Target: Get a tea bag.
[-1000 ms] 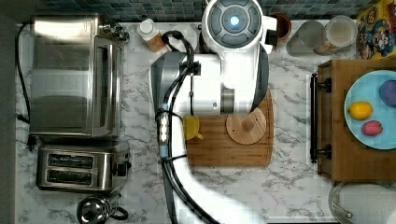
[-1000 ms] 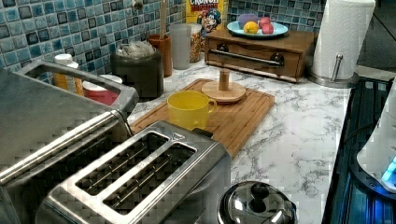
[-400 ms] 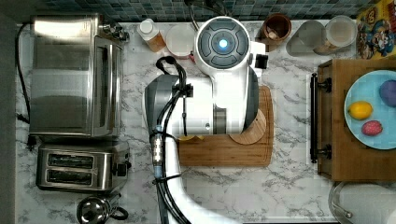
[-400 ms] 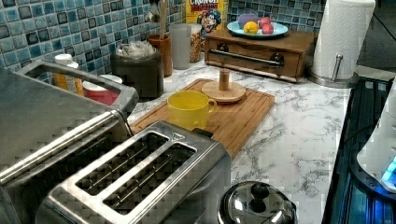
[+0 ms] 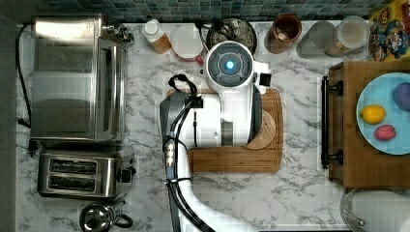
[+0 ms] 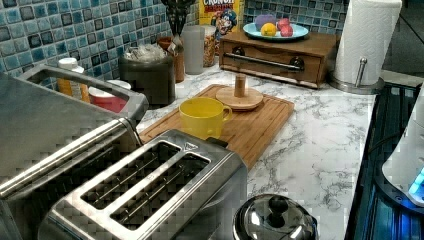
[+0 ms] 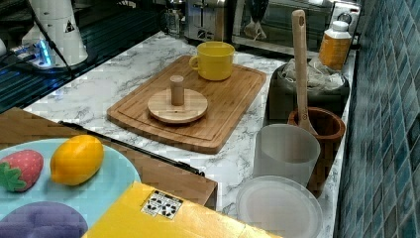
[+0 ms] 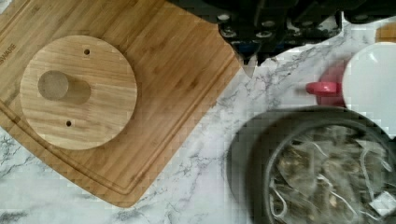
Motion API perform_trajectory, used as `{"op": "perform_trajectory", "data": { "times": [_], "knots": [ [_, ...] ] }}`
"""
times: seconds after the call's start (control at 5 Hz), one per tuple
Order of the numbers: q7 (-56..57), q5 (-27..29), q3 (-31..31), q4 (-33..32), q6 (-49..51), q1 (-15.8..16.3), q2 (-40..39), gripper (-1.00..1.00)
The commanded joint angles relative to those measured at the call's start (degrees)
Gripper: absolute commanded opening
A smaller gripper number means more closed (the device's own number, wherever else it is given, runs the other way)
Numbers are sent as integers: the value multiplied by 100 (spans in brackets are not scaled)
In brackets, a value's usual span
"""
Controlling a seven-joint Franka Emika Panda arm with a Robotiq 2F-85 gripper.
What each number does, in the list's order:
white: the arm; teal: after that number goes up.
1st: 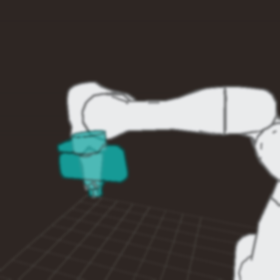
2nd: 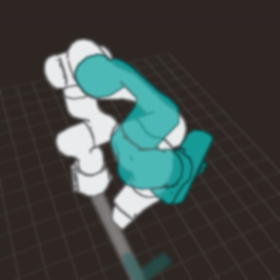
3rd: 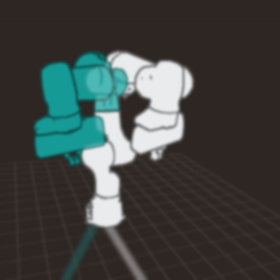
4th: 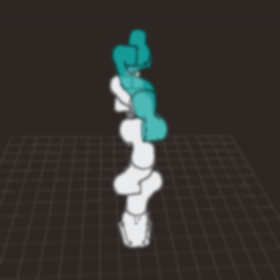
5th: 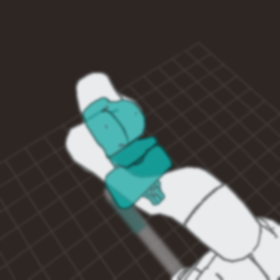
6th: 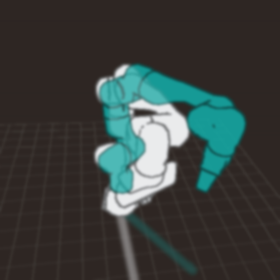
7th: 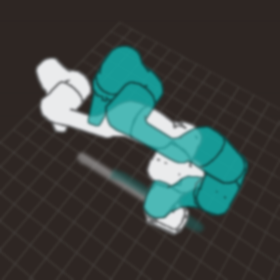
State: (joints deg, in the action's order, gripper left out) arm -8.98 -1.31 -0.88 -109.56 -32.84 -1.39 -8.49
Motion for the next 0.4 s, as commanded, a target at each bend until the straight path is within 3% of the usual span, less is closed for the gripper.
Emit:
{"op": "perform_trajectory", "data": {
  "times": [0.2, 0.4],
  "knots": [
    [249, 375, -148, -712, -420, 30, 1302, -100],
    [248, 374, -137, -714, -420, 41, 1302, -100]
  ]
}}
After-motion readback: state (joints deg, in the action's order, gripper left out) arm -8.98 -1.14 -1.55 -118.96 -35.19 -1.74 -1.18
